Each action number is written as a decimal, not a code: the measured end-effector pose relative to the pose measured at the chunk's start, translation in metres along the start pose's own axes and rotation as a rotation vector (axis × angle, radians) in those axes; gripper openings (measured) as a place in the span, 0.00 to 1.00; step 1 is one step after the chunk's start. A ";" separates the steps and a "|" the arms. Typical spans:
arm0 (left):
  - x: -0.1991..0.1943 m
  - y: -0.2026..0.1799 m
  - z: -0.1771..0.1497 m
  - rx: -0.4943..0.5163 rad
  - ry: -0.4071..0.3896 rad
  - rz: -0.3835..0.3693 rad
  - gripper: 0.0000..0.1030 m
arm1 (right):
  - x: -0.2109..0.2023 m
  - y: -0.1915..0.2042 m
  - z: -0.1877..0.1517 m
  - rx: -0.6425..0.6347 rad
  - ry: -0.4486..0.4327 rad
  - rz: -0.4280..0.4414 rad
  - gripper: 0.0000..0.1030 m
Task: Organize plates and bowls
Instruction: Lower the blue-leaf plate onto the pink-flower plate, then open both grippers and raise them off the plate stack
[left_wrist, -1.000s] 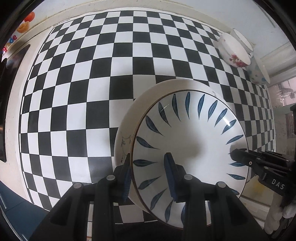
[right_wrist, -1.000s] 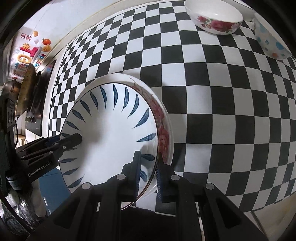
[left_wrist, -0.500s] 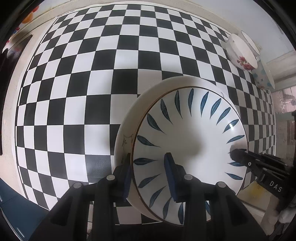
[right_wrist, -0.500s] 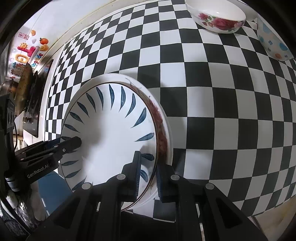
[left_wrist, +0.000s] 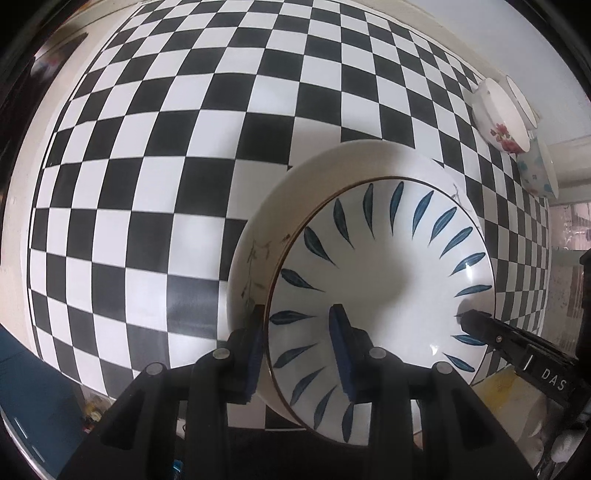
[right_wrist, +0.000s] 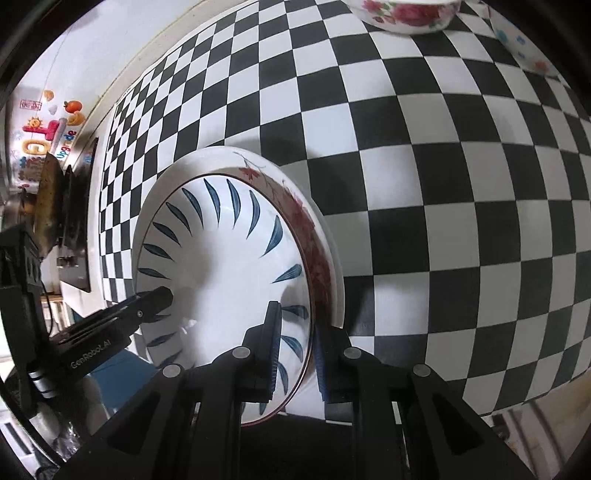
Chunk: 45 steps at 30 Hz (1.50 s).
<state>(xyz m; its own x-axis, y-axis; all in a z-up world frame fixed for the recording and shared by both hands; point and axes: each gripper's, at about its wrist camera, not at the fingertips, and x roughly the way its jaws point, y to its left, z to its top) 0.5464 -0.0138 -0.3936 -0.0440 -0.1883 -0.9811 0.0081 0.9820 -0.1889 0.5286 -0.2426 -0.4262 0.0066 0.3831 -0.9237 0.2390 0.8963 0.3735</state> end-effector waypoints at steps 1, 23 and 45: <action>-0.001 0.000 -0.001 -0.004 0.002 0.000 0.30 | -0.001 -0.002 0.000 0.004 0.006 0.009 0.19; -0.033 -0.010 -0.022 0.023 -0.083 0.097 0.31 | -0.017 0.020 -0.013 -0.111 0.017 -0.119 0.19; -0.213 -0.043 -0.112 0.209 -0.400 0.102 0.31 | -0.198 0.112 -0.147 -0.196 -0.382 -0.275 0.19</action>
<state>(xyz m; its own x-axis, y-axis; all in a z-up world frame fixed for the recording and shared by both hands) 0.4440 -0.0145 -0.1722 0.3561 -0.1230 -0.9263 0.1955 0.9792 -0.0548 0.4118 -0.1849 -0.1891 0.3323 0.0507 -0.9418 0.0958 0.9916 0.0872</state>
